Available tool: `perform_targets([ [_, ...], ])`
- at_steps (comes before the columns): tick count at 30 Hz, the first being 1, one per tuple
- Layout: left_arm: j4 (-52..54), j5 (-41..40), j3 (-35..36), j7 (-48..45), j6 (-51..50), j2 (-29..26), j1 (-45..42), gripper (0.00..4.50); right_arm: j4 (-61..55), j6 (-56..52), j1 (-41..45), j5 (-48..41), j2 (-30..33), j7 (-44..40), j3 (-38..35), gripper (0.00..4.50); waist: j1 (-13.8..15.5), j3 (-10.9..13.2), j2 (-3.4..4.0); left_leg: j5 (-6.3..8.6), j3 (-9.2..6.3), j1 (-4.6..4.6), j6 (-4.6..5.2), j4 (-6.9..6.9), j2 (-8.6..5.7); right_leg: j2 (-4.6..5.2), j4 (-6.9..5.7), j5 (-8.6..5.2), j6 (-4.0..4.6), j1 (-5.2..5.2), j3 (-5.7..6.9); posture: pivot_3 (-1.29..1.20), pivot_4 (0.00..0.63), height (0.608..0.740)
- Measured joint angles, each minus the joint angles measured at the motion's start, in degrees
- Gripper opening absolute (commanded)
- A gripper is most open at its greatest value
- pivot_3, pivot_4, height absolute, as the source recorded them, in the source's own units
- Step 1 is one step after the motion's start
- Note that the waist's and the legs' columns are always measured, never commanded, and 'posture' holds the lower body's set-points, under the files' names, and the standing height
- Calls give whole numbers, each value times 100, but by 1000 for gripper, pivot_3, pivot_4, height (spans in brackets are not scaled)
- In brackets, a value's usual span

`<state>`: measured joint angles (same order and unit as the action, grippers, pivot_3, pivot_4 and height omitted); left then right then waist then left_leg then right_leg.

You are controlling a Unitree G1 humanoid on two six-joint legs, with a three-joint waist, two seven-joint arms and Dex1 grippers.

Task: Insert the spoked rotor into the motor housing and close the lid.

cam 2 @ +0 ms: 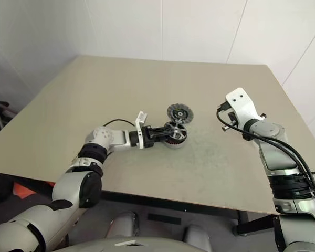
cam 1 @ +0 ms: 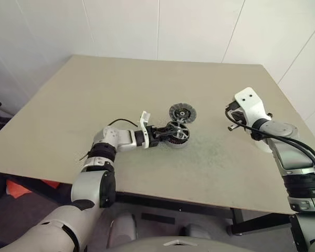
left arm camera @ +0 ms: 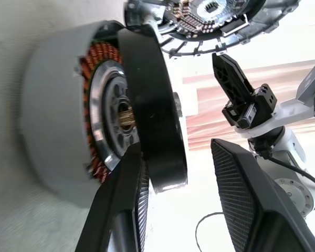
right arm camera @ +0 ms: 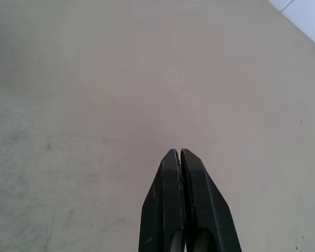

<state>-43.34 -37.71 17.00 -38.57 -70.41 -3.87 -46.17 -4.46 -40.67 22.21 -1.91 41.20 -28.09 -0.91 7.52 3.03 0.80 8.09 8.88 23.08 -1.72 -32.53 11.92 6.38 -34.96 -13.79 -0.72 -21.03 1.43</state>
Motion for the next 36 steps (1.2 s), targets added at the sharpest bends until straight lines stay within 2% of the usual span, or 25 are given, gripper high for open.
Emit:
perform_targets([
  [8, 1373, -268, 78, 229, -651, -231, 693, 1954, -1069, -370, -68, -340, 60, -493, -63, 0, 13, 1, 2, 2, 1, 4, 3, 6, 1, -1, 13, 0, 0, 2, 2, 0, 0, 740],
  [12, 1823, -341, 140, 370, -623, -326, 956, 1954, -2097, -242, -1051, -607, 746, -1311, 87, 0, 122, 1, 1, 4, -1, -6, 5, 13, 3, -2, 28, -2, -2, 17, 4, 0, 0, 740],
  [14, 1953, -341, 154, 425, -511, -359, 1026, 1954, -2310, -212, -1387, -749, 804, -1581, 227, 0, 115, 1, 2, 3, 0, -7, 4, 11, 2, -1, 25, -1, -3, 15, 3, 0, 0, 740],
  [18, 2131, -100, -79, 459, 353, -290, 1112, 1954, -2289, -77, -1365, -812, 776, -1677, 340, 0, 105, 2, 1, -1, 0, -21, -3, 9, 1, 0, 21, 5, -13, 21, -2, 0, 0, 740],
  [23, 2121, 138, -267, 392, 1185, -352, 1104, 1954, -1686, 194, -922, -623, 371, -1455, 641, 0, 82, 1, 2, -5, 0, -34, -9, 16, 3, -4, 14, 7, -17, 19, -5, 0, 0, 740],
  [29, 1939, 205, -305, 389, 1460, -440, 1061, 1954, -1222, 225, -417, -593, -93, -1366, 908, 0, 85, 0, 4, -12, -1, 10, -20, 11, 1, -6, 14, 10, -15, -14, -2, 0, 0, 740],
  [36, 1858, 242, -316, 408, 1574, -497, 1061, 1954, -794, 322, 20, -521, -482, -1271, 1101, 0, 93, 0, 4, -12, 0, 6, -19, 8, 3, -5, 12, 9, -15, -10, -2, 0, 0, 740],
])
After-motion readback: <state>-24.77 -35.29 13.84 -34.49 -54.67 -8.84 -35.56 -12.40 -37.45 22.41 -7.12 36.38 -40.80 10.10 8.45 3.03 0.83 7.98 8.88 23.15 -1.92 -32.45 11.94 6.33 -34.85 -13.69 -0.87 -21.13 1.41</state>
